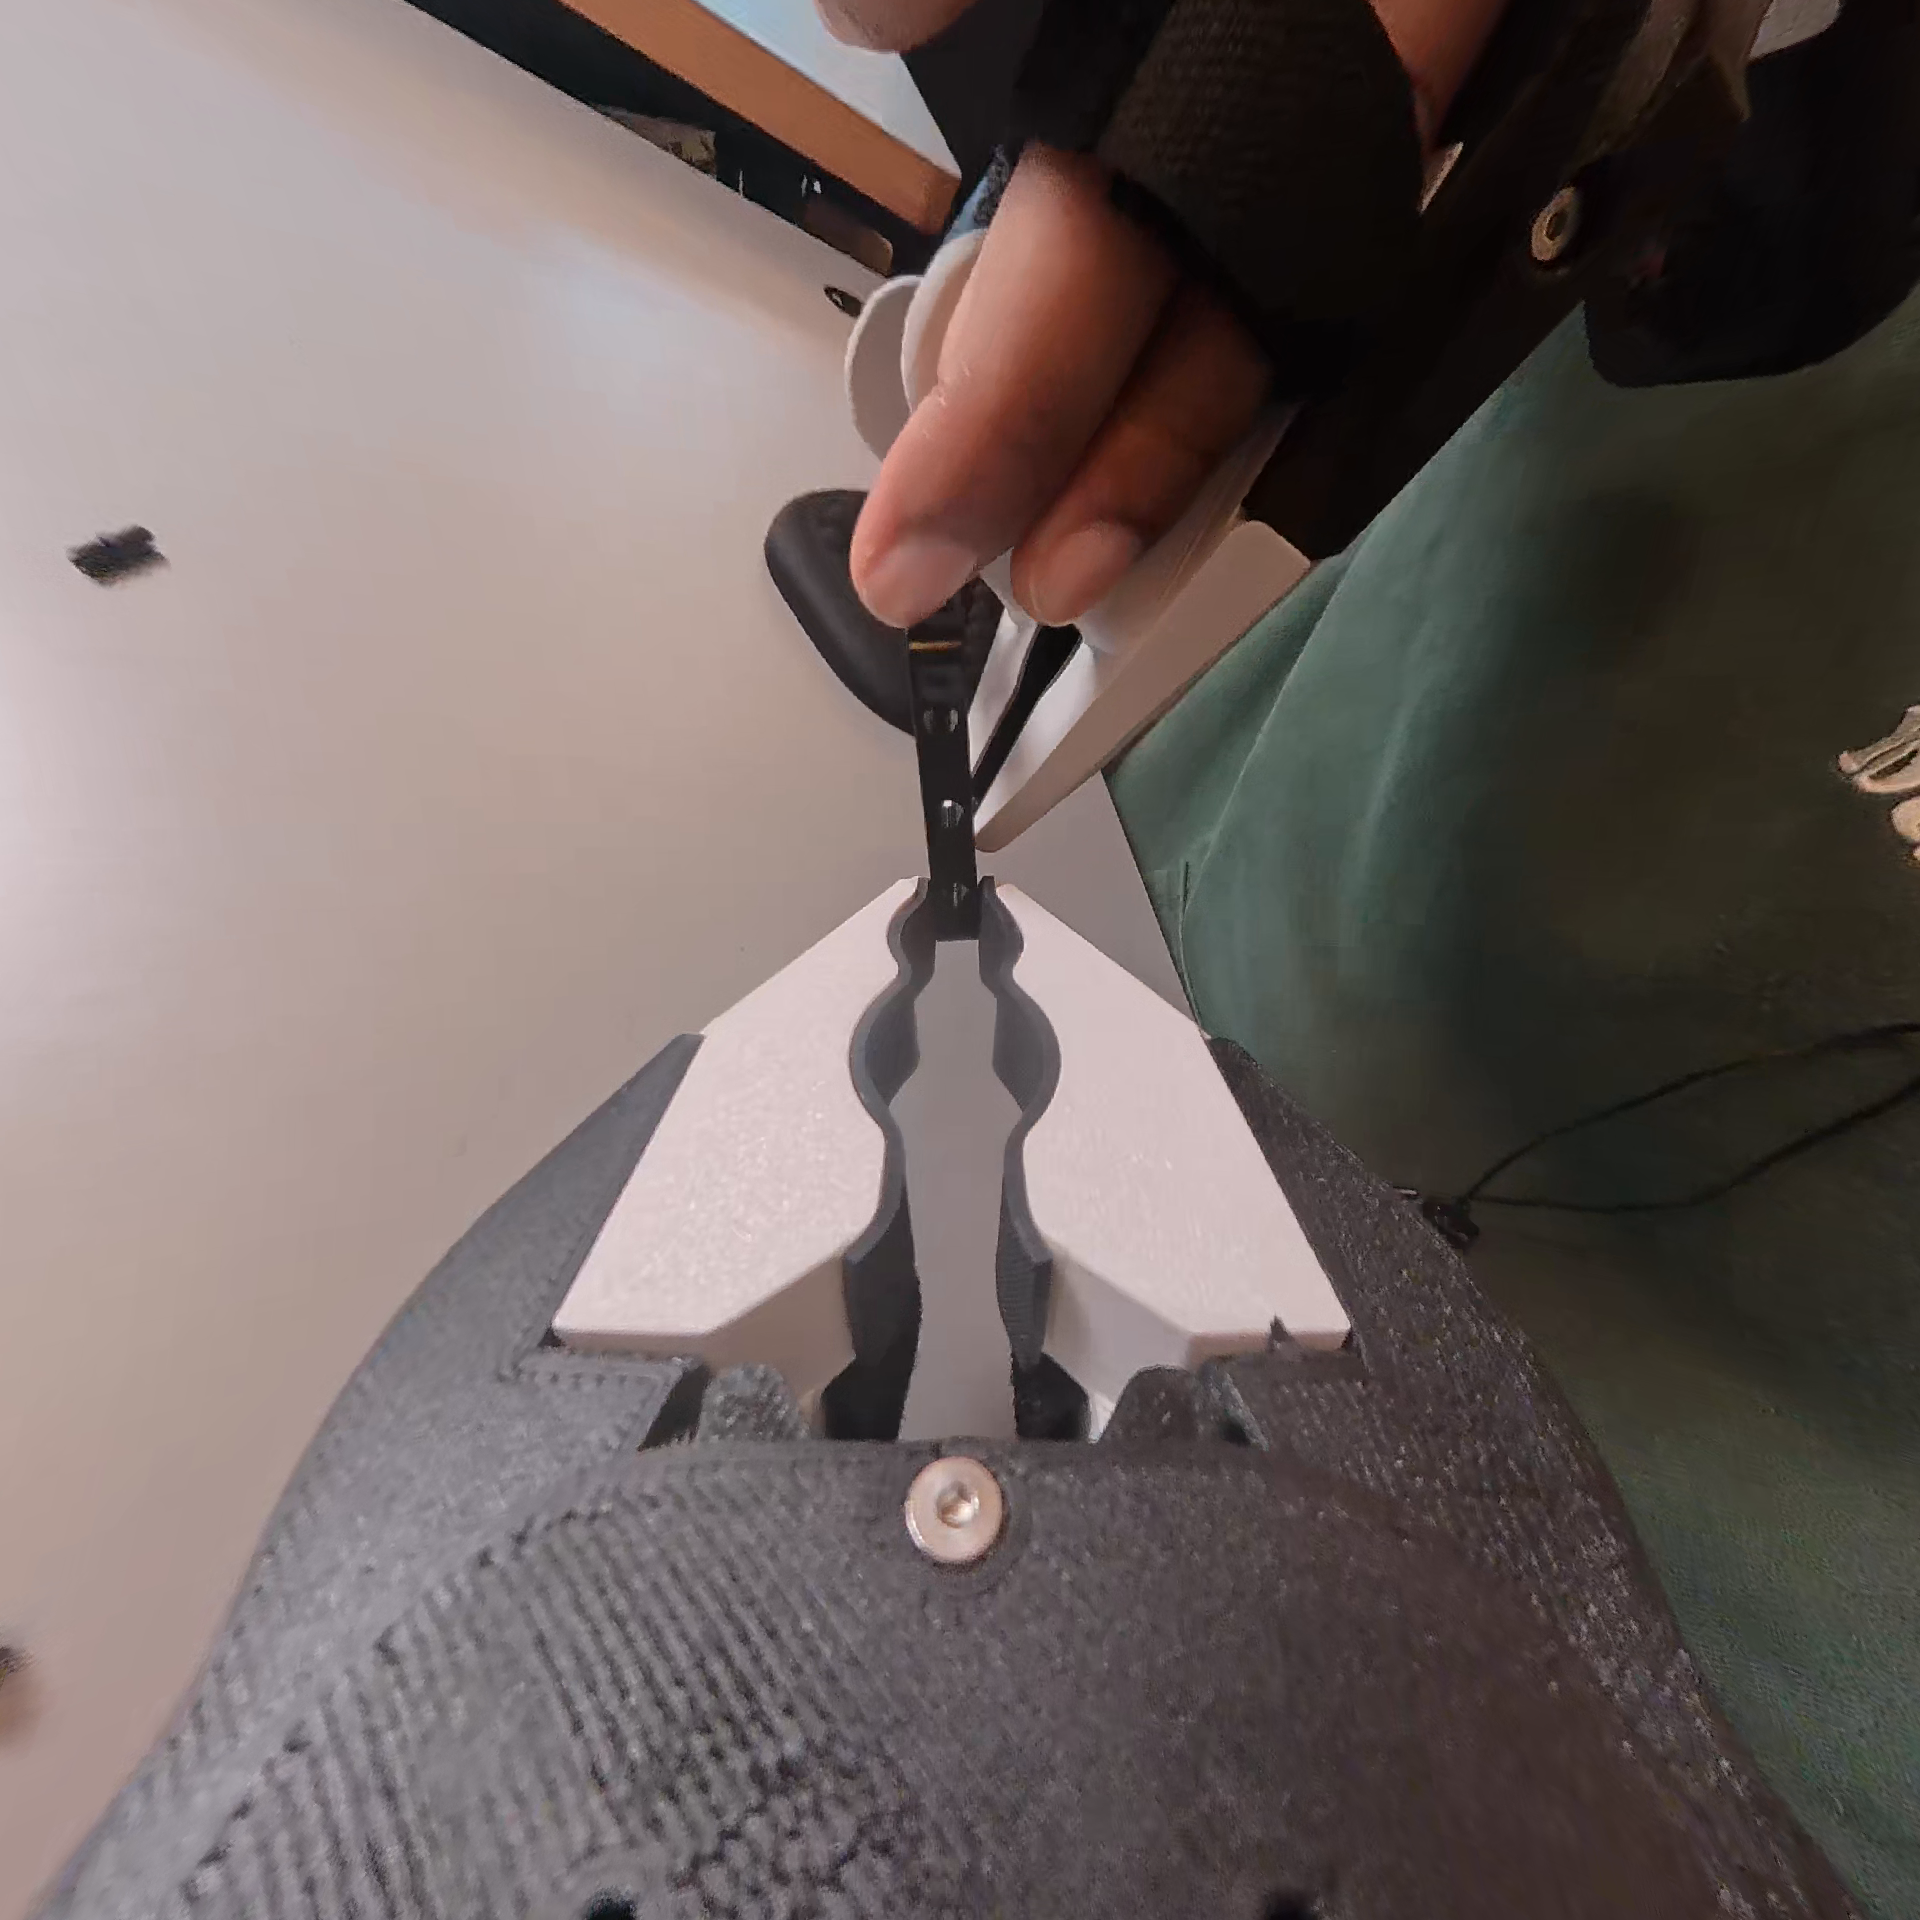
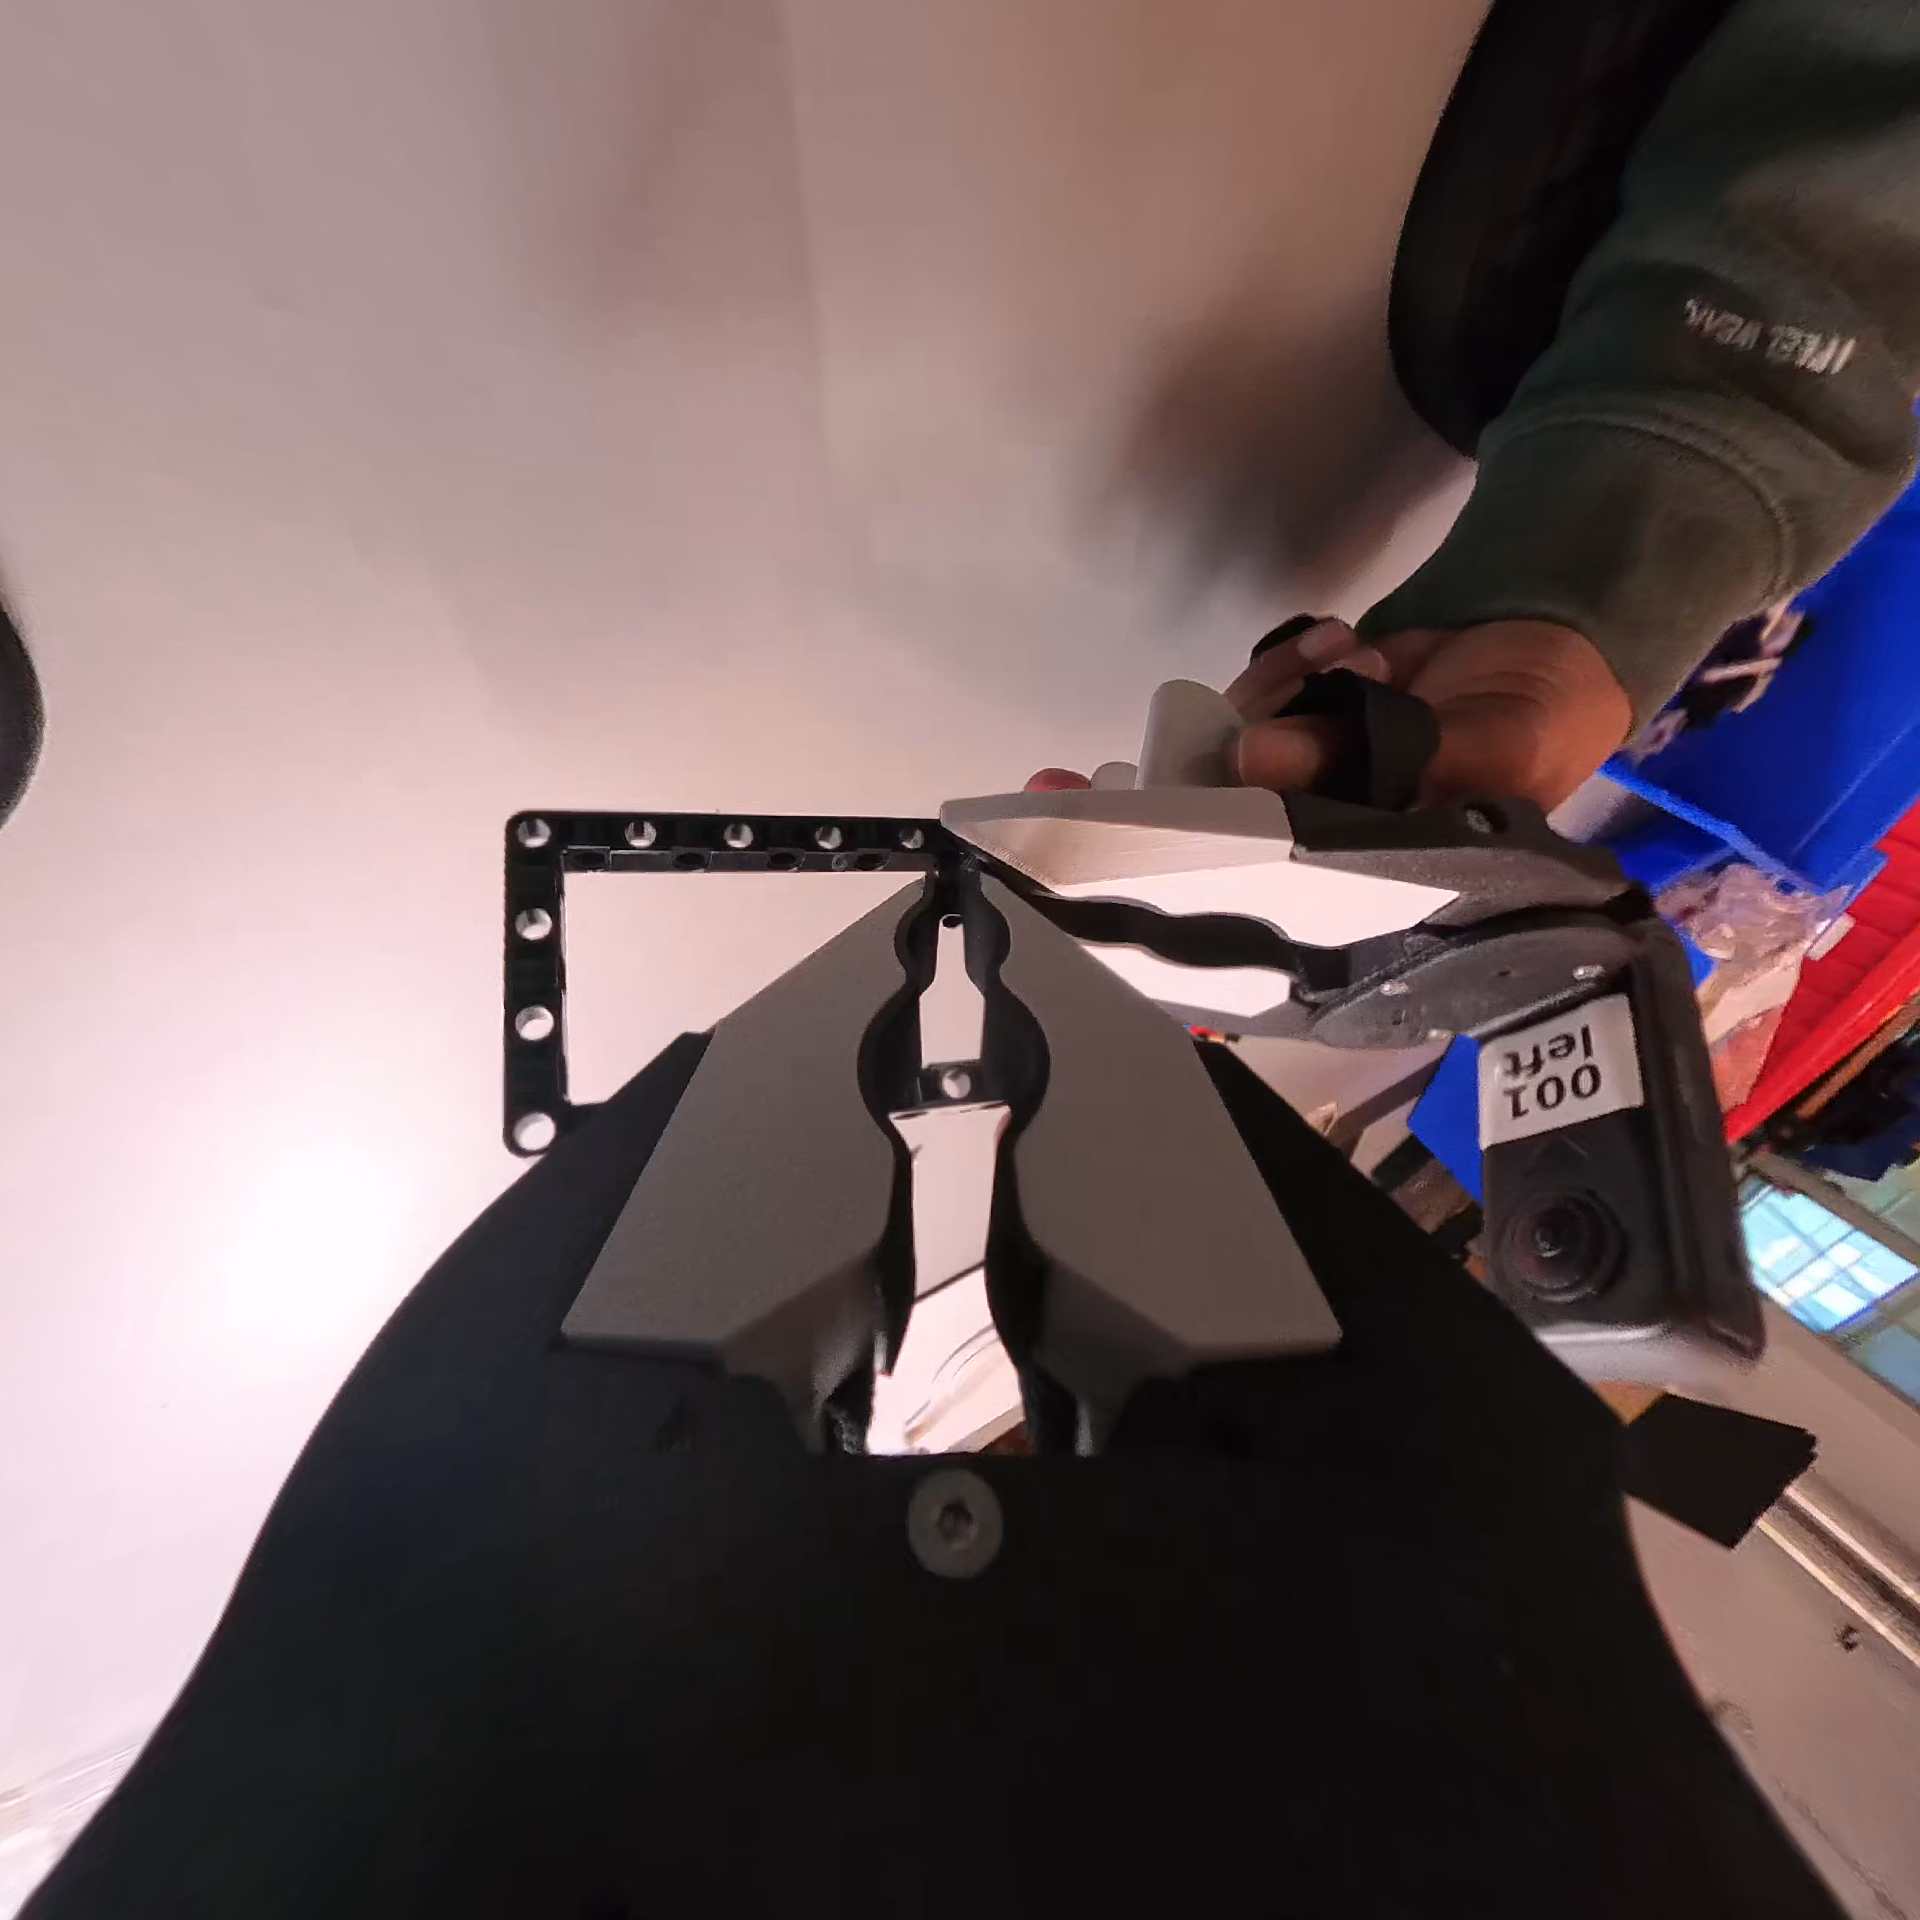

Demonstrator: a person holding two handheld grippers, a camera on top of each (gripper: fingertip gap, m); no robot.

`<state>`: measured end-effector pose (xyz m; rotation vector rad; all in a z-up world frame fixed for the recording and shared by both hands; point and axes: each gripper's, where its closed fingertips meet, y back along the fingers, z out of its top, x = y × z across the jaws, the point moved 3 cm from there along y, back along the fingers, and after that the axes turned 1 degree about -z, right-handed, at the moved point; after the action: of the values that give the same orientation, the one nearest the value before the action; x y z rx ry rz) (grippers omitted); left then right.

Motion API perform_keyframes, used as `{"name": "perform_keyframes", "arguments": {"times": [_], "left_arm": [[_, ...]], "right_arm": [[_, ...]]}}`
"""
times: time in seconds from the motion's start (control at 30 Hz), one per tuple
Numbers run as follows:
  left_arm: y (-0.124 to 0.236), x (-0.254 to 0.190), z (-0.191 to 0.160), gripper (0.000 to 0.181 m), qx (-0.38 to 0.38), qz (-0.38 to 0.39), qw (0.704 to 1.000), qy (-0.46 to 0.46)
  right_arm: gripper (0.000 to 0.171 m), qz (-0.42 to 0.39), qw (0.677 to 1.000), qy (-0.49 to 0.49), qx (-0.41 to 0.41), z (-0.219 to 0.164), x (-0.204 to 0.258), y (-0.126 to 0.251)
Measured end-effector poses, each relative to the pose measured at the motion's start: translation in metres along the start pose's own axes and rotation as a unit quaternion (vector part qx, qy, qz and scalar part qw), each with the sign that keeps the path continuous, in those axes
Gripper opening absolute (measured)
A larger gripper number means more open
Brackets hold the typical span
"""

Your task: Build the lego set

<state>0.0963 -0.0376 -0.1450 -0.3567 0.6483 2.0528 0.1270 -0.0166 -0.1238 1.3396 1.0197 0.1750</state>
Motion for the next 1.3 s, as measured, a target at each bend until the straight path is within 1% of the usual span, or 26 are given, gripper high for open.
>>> {"name": "perform_keyframes", "arguments": {"times": [0.13,0.33,0.53,0.77,0.83,0.9,1.03,1.1,1.17,1.3], "left_arm": [[0.005,0.002,0.008,0.006,-0.028,0.018,0.999,-0.024],[0.012,0.004,0.017,0.006,-0.05,0.061,0.994,-0.079],[0.014,0.001,0.021,0.006,-0.068,0.06,0.99,-0.104],[0.016,-0.002,0.024,0.005,-0.079,0.069,0.987,-0.125],[0.017,-0.001,0.026,0.005,-0.09,0.076,0.985,-0.128],[0.021,0.001,0.031,0.005,-0.108,0.086,0.982,-0.125],[0.03,0.007,0.04,0.005,-0.144,0.115,0.976,-0.114],[0.032,0.009,0.043,0.005,-0.157,0.129,0.973,-0.107],[0.033,0.011,0.045,0.005,-0.163,0.139,0.972,-0.099],[0.033,0.019,0.042,0.005,-0.156,0.161,0.971,-0.084]], "right_arm": [[0.002,-0.001,1.0,-0.023,0.012,-0.007,-0.004,0.006],[0.002,-0.005,0.999,-0.02,0.032,-0.014,-0.012,0.014],[0.002,0.024,0.999,-0.007,0.045,-0.013,-0.016,0.018],[0.002,0.027,0.998,-0.01,0.05,-0.011,-0.02,0.02],[0.002,0.024,0.997,-0.042,0.055,-0.014,-0.022,0.022],[0.002,0.013,0.993,-0.095,0.062,-0.019,-0.026,0.025],[0.001,-0.022,0.969,-0.232,0.085,-0.036,-0.031,0.031],[0.001,-0.041,0.942,-0.323,0.081,-0.044,-0.032,0.032],[0.001,-0.065,0.915,-0.395,0.049,-0.046,-0.031,0.033],[0.001,-0.098,0.87,-0.483,0.031,-0.051,-0.025,0.034]]}}
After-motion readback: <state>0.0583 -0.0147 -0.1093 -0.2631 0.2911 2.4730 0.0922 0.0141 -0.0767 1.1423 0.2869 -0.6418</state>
